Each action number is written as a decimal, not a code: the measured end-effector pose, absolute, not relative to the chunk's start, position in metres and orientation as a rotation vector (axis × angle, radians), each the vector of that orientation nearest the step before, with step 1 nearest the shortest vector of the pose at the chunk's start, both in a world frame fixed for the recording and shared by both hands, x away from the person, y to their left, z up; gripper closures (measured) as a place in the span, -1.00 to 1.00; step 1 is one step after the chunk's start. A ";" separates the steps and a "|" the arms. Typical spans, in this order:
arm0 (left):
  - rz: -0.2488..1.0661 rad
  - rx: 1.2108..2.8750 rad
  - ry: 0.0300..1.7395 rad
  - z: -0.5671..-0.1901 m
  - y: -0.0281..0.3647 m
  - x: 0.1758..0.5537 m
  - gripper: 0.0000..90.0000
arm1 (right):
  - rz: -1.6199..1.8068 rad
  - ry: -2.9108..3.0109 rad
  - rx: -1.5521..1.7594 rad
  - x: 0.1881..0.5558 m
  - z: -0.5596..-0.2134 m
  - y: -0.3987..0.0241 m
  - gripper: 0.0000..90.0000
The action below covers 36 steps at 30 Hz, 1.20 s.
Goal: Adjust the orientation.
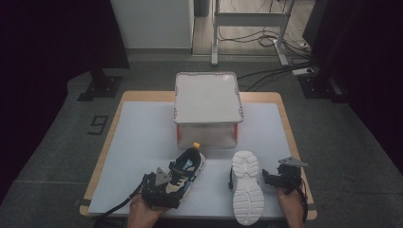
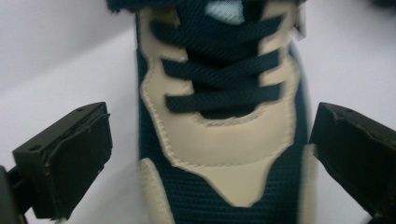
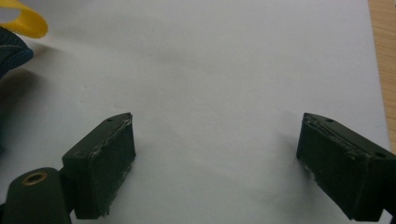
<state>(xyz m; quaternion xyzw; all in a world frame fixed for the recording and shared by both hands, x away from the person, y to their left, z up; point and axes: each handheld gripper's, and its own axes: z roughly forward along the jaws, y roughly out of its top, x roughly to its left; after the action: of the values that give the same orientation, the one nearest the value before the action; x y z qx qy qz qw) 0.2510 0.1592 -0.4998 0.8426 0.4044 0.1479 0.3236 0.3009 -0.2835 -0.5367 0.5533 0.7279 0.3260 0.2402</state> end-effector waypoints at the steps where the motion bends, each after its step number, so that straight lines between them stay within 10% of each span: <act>1: 0.387 2.215 1.061 -0.499 0.160 0.251 -1.00 | 0.893 1.992 1.514 0.301 -0.537 -0.284 -0.76; 36: 0.487 2.057 1.343 -0.507 0.257 0.361 -1.00 | 0.893 1.993 1.516 0.301 -0.537 -0.284 -0.76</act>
<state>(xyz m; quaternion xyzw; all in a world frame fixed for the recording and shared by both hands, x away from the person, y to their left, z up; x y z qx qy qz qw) 0.3611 0.2571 -0.5066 0.7800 0.5093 0.1847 0.3132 0.3011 -0.2837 -0.5367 0.5536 0.7280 0.3262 0.2391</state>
